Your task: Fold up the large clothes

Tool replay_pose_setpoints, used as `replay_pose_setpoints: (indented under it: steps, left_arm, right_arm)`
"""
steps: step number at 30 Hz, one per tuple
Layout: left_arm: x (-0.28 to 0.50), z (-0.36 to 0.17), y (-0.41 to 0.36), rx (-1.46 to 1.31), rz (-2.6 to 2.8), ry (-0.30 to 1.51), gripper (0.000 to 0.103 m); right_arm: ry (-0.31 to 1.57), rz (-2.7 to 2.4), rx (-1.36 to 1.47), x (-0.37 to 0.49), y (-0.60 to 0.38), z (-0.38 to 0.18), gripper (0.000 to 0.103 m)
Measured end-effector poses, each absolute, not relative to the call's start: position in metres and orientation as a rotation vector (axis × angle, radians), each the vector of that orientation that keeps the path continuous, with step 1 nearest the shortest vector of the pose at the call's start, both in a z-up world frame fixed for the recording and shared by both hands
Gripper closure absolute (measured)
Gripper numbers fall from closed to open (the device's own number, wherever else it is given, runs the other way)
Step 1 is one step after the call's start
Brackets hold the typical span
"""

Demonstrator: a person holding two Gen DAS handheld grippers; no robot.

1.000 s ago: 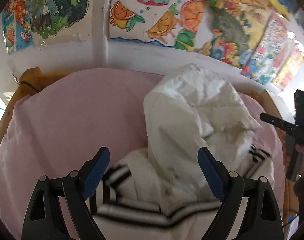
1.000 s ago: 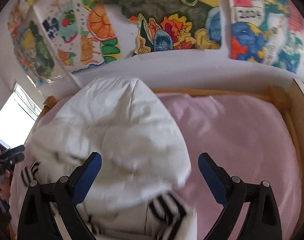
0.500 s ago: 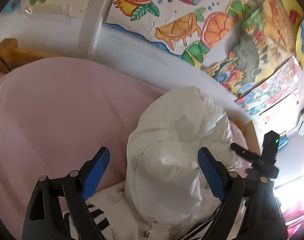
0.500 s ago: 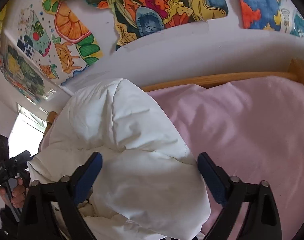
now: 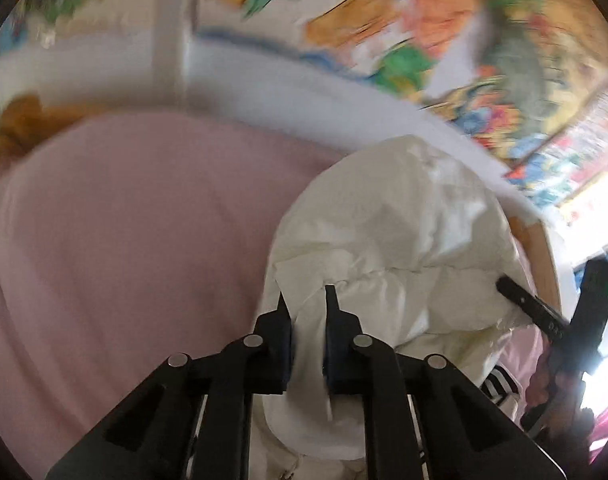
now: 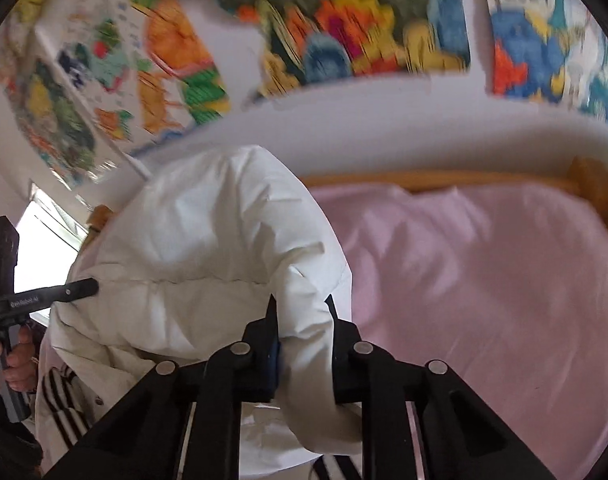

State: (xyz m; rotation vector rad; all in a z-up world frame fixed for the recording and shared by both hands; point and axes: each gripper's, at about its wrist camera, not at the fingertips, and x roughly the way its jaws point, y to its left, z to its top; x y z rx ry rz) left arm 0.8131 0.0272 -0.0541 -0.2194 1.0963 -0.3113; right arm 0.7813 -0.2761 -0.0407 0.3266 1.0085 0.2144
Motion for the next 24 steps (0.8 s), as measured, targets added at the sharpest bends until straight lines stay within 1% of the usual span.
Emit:
replay_pose_setpoints:
  steps: [3,6,9,11,14,17,19,22,24]
  left_arm:
    - [0.784,-0.034,0.021,-0.169,-0.359,1.015,0.094]
    - [0.746,-0.011,0.030,-0.137,-0.408,0.927,0.094]
    - [0.697,0.009,0.041,-0.096,-0.470,0.817,0.094]
    - [0.661,0.021,0.047,-0.055,-0.503,0.748,0.094]
    - [0.621,0.028,0.048,-0.025,-0.539,0.690,0.094]
    - [0.581,0.025,0.058,-0.024,-0.557,0.664,0.094]
    - [0.565,0.018,0.064,-0.040,-0.544,0.666,0.094]
    - [0.546,0.012,0.073,-0.051,-0.532,0.685,0.094]
    - [0.533,0.009,0.077,-0.058,-0.524,0.712,0.092]
  right_arm:
    - [0.921,0.233,0.268,0.760,-0.274,-0.008,0.087]
    - [0.801,0.269,0.237,0.718,-0.275,0.028,0.087]
    - [0.692,0.277,0.186,0.678,-0.273,0.052,0.087]
    - [0.593,0.285,0.110,0.633,-0.264,0.069,0.087]
    - [0.501,0.285,0.004,0.568,-0.247,0.082,0.087]
    - [0.433,0.288,-0.146,0.503,-0.218,0.081,0.088]
    - [0.406,0.290,-0.271,0.468,-0.197,0.068,0.088]
    - [0.370,0.279,-0.487,0.424,-0.166,0.032,0.088]
    - [0.366,0.270,-0.578,0.414,-0.156,0.006,0.089]
